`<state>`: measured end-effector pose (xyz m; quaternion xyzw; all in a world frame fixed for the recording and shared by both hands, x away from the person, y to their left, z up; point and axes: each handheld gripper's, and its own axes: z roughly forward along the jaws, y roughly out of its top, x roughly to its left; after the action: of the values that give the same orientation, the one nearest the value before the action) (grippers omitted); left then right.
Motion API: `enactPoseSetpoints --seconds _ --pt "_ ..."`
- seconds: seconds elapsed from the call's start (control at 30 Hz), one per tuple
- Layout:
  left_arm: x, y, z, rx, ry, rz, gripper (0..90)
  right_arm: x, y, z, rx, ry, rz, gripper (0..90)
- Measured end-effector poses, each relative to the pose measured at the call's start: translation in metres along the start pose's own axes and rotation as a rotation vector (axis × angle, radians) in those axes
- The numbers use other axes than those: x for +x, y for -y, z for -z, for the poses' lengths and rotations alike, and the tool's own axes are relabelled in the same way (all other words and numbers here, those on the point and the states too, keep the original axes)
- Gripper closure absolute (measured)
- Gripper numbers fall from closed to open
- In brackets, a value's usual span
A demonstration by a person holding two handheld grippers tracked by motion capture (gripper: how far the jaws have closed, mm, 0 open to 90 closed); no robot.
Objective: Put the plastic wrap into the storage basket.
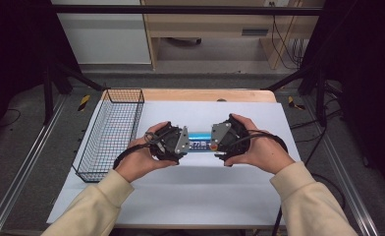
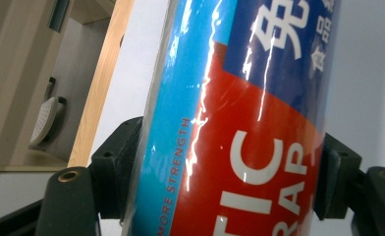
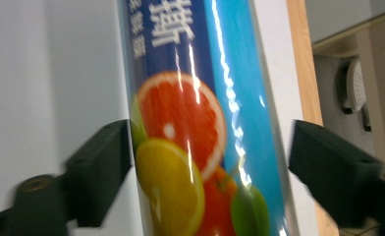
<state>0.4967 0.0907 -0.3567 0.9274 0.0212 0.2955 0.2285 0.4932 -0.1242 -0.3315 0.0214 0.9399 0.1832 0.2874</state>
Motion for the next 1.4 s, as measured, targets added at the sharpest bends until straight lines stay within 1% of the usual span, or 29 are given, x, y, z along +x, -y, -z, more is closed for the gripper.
enactPoseSetpoints --seconds 0.03,0.1,0.2,0.33,0.37,0.43,0.47,0.5,0.57,0.6,0.63,0.67,0.7,0.73,0.77,0.8,0.9,0.97,1.0,1.03,1.07,1.1,1.13,1.17,1.2,1.27,1.3,1.33,1.4 --pt "0.000 0.003 0.001 -0.001 -0.001 0.008 27.2 -0.001 0.003 0.002 0.002 0.014 0.009 8.8" --pt "0.000 0.004 0.002 0.004 -0.002 0.009 27.2 -0.001 0.007 0.004 0.006 0.019 -0.002 7.9" --pt "0.000 0.009 0.005 0.027 -0.009 0.001 27.3 -0.003 0.025 0.015 0.015 0.046 -0.033 7.2" --pt "0.000 0.014 0.008 0.026 -0.015 0.007 27.3 -0.002 0.047 0.024 0.023 0.061 -0.072 6.6" --pt "0.000 0.014 0.008 0.026 -0.015 0.007 27.3 -0.002 0.047 0.024 0.023 0.061 -0.072 6.6" --pt "0.000 0.017 0.013 0.027 -0.023 0.018 27.4 0.002 0.065 0.026 0.031 0.077 -0.136 5.8" --pt "0.000 0.017 0.013 0.027 -0.023 0.018 27.4 0.004 0.070 0.025 0.030 0.082 -0.156 5.9" --pt "0.001 0.018 0.015 0.024 -0.029 0.020 27.4 0.004 0.070 0.025 0.030 0.082 -0.156 5.9" --pt "0.002 0.021 0.019 0.024 -0.033 0.036 27.4 0.011 0.086 0.018 0.026 0.124 -0.237 8.2" --pt "0.003 0.024 0.023 0.021 -0.046 0.060 27.4 0.013 0.090 0.014 0.027 0.136 -0.272 8.0" --pt "0.003 0.024 0.023 0.021 -0.046 0.060 27.4 0.013 0.090 0.014 0.027 0.136 -0.272 8.0" --pt "0.004 0.026 0.028 0.020 -0.059 0.090 27.5 0.018 0.097 0.005 0.014 0.155 -0.361 8.7" --pt "0.004 0.026 0.028 0.020 -0.059 0.090 27.5 0.018 0.097 0.005 0.014 0.155 -0.361 8.7" --pt "0.006 0.029 0.032 0.021 -0.075 0.121 27.6 0.021 0.101 -0.006 0.006 0.183 -0.436 8.4" --pt "0.006 0.029 0.032 0.021 -0.075 0.121 27.6 0.021 0.101 -0.006 0.006 0.183 -0.436 8.4" --pt "0.008 0.030 0.037 0.021 -0.096 0.140 27.6 0.024 0.106 -0.017 -0.011 0.223 -0.536 8.8" --pt "0.010 0.033 0.043 0.000 -0.124 0.181 27.7 0.028 0.112 -0.031 -0.072 0.283 -0.724 10.3" --pt "0.011 0.033 0.045 -0.005 -0.128 0.193 27.7 0.031 0.115 -0.038 -0.075 0.331 -0.829 8.9" --pt "0.012 0.034 0.048 -0.010 -0.135 0.203 27.7 0.031 0.115 -0.038 -0.075 0.331 -0.829 8.9" --pt "0.013 0.036 0.052 -0.024 -0.145 0.223 27.9 0.033 0.118 -0.042 -0.107 0.377 -0.918 9.0" --pt "0.014 0.037 0.054 -0.031 -0.143 0.232 28.0 0.035 0.119 -0.043 -0.128 0.399 -0.943 8.9" --pt "0.014 0.037 0.054 -0.031 -0.143 0.232 27.9 0.035 0.119 -0.043 -0.128 0.399 -0.943 8.9" --pt "0.014 0.037 0.058 -0.039 -0.152 0.241 28.0 0.038 0.119 -0.045 -0.118 0.433 -0.969 7.8" --pt "0.015 0.038 0.059 -0.040 -0.150 0.246 28.0 0.039 0.119 -0.045 -0.116 0.442 -0.982 7.6" --pt "0.015 0.038 0.061 -0.040 -0.151 0.250 28.0 0.040 0.120 -0.046 -0.115 0.434 -0.990 7.0" --pt "0.015 0.039 0.063 -0.036 -0.158 0.255 28.0 0.042 0.122 -0.047 -0.126 0.412 -1.041 7.1" --pt "0.015 0.039 0.063 -0.036 -0.158 0.255 28.1 0.042 0.122 -0.047 -0.126 0.412 -1.041 7.1" --pt "0.016 0.039 0.065 -0.030 -0.159 0.258 28.1 0.046 0.124 -0.048 -0.123 0.392 -1.061 7.3" --pt "0.017 0.040 0.067 -0.026 -0.164 0.266 28.1 0.050 0.125 -0.048 -0.114 0.369 -1.062 7.1"
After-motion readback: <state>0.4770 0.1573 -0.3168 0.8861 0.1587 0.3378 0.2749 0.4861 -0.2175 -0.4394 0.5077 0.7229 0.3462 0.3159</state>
